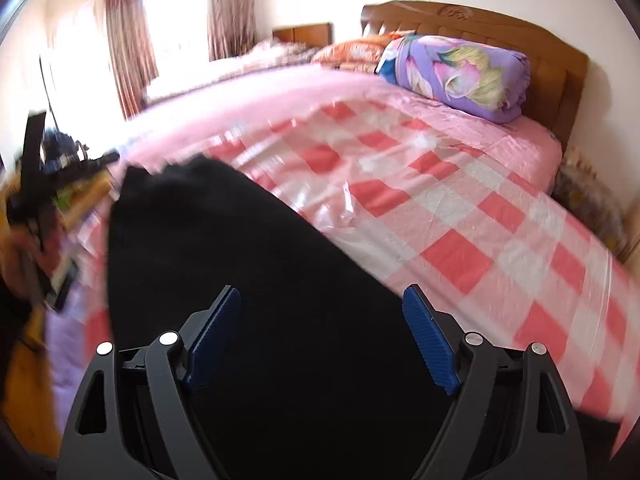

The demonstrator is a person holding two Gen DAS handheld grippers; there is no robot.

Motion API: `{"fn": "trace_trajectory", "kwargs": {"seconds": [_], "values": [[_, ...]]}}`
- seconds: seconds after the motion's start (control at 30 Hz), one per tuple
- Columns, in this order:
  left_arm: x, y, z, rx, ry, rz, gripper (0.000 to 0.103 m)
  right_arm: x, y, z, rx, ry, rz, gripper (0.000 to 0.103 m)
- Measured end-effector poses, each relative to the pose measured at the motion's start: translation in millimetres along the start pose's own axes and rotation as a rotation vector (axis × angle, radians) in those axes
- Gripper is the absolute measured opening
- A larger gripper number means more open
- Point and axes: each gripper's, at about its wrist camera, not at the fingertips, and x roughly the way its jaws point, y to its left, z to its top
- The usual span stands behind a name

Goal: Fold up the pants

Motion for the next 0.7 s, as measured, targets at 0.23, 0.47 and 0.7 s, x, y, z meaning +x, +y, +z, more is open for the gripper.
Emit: {"fn": "trace_trajectory", "kwargs": {"seconds": [0.23, 0.47, 0.7], "values": [[-69, -115, -46, 0.326, 0.024, -0.24, 0.101, -60, -39, -49, 0.14, -0.016, -0.134, 0.088], [-58, -232, -124, 0.52, 0.201, -0.357, 0.101, -93, -89, -116, 0.21, 0.167, -0.37, 0.088], [-28, -263, -156, 0.531, 0.304, -0.257, 0.102, -135, -99, -169, 0.235, 0.214, -0.433, 0.092]]}}
